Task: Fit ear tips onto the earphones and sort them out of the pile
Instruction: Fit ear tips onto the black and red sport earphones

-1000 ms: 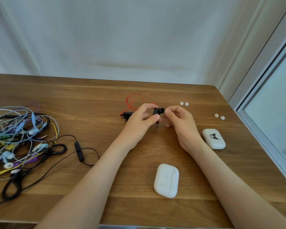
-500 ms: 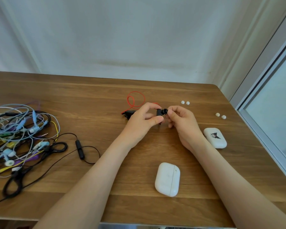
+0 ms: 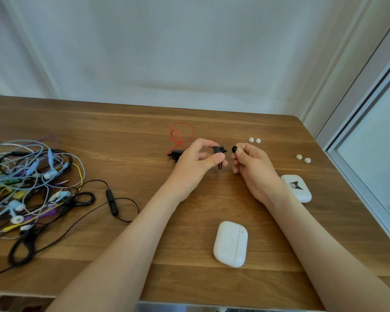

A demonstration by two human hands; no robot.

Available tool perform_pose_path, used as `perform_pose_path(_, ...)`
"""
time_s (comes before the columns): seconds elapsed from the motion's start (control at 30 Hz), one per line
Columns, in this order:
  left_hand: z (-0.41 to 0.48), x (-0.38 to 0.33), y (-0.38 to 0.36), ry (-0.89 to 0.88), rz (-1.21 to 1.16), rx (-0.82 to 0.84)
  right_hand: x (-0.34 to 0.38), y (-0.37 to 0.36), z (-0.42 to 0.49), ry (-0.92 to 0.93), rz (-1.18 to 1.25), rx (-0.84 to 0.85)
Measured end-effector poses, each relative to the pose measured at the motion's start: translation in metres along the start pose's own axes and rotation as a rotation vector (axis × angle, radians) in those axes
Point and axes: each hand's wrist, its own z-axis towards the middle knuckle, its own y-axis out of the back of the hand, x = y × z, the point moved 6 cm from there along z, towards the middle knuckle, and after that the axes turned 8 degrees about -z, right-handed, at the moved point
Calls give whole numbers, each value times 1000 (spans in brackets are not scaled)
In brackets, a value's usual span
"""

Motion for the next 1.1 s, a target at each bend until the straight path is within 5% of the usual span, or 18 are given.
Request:
perform_pose_path(0.97,1,6,3,17,67,-6,4,-12,-9,203,-442,-50)
perform_pose_path(1.1,0,5,3,22,64,7,4,-11,-9,178,-361,-67)
